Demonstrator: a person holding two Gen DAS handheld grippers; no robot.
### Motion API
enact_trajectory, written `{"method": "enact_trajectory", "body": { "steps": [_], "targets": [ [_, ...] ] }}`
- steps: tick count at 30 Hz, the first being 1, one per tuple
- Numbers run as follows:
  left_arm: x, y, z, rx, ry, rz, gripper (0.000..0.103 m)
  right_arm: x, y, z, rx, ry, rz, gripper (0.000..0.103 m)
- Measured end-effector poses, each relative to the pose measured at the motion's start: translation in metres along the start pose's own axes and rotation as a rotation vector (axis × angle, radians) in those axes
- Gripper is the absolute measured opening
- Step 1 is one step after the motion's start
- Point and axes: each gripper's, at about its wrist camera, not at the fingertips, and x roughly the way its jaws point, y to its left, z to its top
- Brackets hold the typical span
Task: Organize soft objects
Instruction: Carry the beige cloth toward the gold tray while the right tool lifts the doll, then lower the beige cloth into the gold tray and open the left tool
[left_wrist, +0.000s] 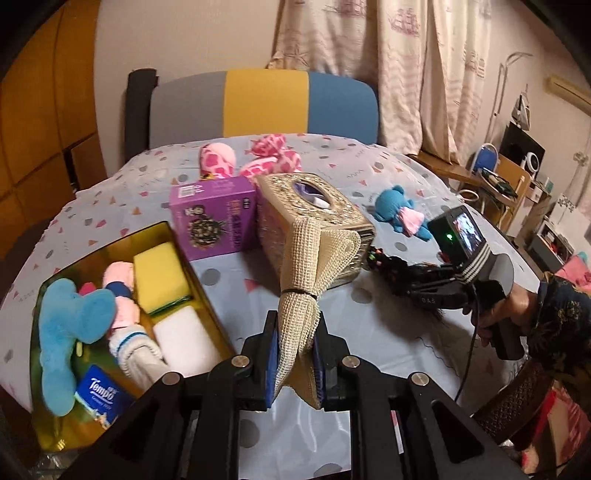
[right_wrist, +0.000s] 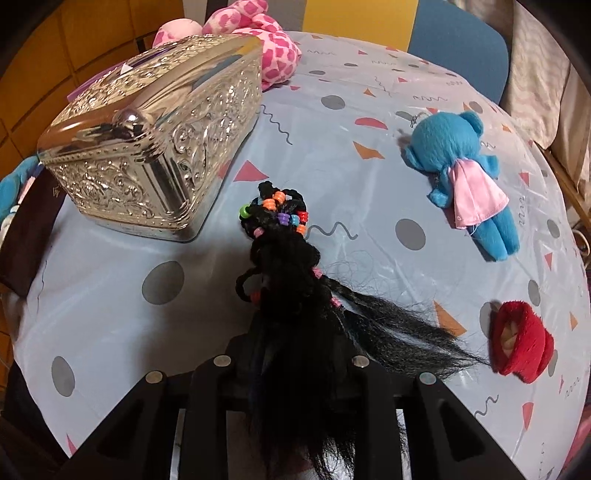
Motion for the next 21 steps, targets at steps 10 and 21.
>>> {"method": "enact_trajectory", "body": {
  "steps": [10, 21],
  "targets": [
    [-0.006, 0.053, -0.006, -0.174, 0.007, 0.016, 0.016, -0.013, 0.011, -0.009, -0.034, -0.015, -0.026, 0.026],
    [0.0, 0.188, -0.023, -0.513, 0.057, 0.124, 0.017, -0.013, 0.012, -0.008, -0.041, -0.008, -0.032, 0.026]
  ]
}}
